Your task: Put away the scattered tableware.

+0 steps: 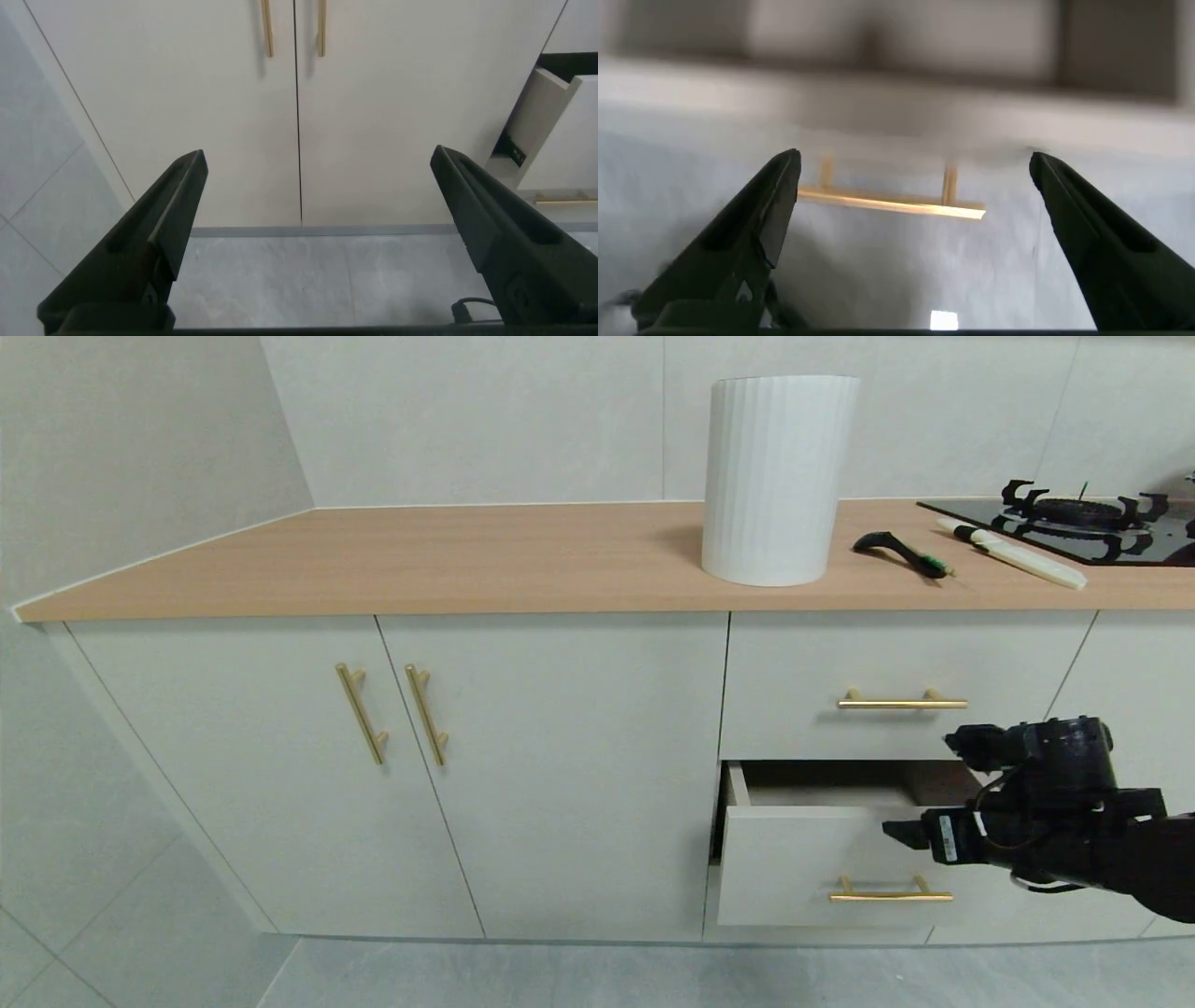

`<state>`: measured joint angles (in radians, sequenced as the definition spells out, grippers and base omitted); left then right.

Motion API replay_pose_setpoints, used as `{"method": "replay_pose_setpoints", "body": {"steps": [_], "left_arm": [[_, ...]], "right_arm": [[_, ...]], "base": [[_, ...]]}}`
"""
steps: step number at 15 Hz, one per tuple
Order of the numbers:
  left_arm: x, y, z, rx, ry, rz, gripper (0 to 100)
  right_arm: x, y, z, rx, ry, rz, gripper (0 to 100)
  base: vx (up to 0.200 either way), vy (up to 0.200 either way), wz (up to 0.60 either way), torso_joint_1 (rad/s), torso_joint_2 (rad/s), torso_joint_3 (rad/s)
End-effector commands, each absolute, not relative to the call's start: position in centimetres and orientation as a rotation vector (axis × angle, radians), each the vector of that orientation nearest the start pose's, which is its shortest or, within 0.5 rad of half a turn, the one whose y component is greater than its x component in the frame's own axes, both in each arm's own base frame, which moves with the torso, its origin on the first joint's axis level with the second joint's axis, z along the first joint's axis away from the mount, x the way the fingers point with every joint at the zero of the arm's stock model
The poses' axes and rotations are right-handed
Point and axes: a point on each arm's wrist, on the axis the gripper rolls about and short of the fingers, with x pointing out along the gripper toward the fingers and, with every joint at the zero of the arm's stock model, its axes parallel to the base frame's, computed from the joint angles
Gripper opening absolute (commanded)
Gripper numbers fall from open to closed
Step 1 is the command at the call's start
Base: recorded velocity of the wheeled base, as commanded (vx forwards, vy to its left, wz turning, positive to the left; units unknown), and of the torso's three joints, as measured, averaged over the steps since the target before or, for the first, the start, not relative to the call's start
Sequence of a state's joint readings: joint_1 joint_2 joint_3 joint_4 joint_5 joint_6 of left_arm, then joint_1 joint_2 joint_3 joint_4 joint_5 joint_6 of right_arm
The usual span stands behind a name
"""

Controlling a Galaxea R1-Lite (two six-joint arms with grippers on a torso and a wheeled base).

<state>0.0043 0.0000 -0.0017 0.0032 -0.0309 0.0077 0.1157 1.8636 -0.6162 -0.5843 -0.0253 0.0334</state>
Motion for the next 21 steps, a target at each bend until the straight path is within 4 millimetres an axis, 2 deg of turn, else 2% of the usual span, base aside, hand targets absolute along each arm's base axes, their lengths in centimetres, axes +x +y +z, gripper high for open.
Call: {"method": "replay_pose_setpoints", "body": {"steps": [1,4,6,9,12,17,21], "left_arm": [[-2.3,-0.1,7.6,0.008,0.001,-0.026,100],[-2.3,-0.1,7.6,0.008,0.003,-0.026,100],[-2.3,-0.1,7.6,0.008,0.001,-0.026,100],[-2.3,-0.1,7.6,0.008,0.003,-0.026,100],[-2.3,-0.1,7.6,0.008,0.001,-0.026,100],[-2.3,-0.1,7.6,0.008,0.001,-0.026,100],[-2.3,-0.1,7.6,0.008,0.001,-0.026,100]], "right_arm": [[28.5,3.5,11.4,-0.006,0.551,0.084,100],[29.9,4.5,11.8,0.006,0.526,0.104,100],[30.9,4.9,10.6,0.000,0.553,0.104,100],[32.9,5.6,7.1,-0.019,0.562,0.066,100],[33.7,5.7,5.1,-0.026,0.577,0.049,100],[33.5,5.6,4.9,-0.030,0.599,0.050,100],[32.8,5.5,6.0,-0.031,0.611,0.053,100]], "base": [[0.000,0.000,0.00,0.000,0.00,0.000],[0.000,0.000,0.00,0.000,0.00,0.000],[0.000,0.000,0.00,0.000,0.00,0.000],[0.000,0.000,0.00,0.000,0.00,0.000],[0.000,0.000,0.00,0.000,0.00,0.000],[0.000,0.000,0.00,0.000,0.00,0.000],[0.000,0.000,0.00,0.000,0.00,0.000]]}}
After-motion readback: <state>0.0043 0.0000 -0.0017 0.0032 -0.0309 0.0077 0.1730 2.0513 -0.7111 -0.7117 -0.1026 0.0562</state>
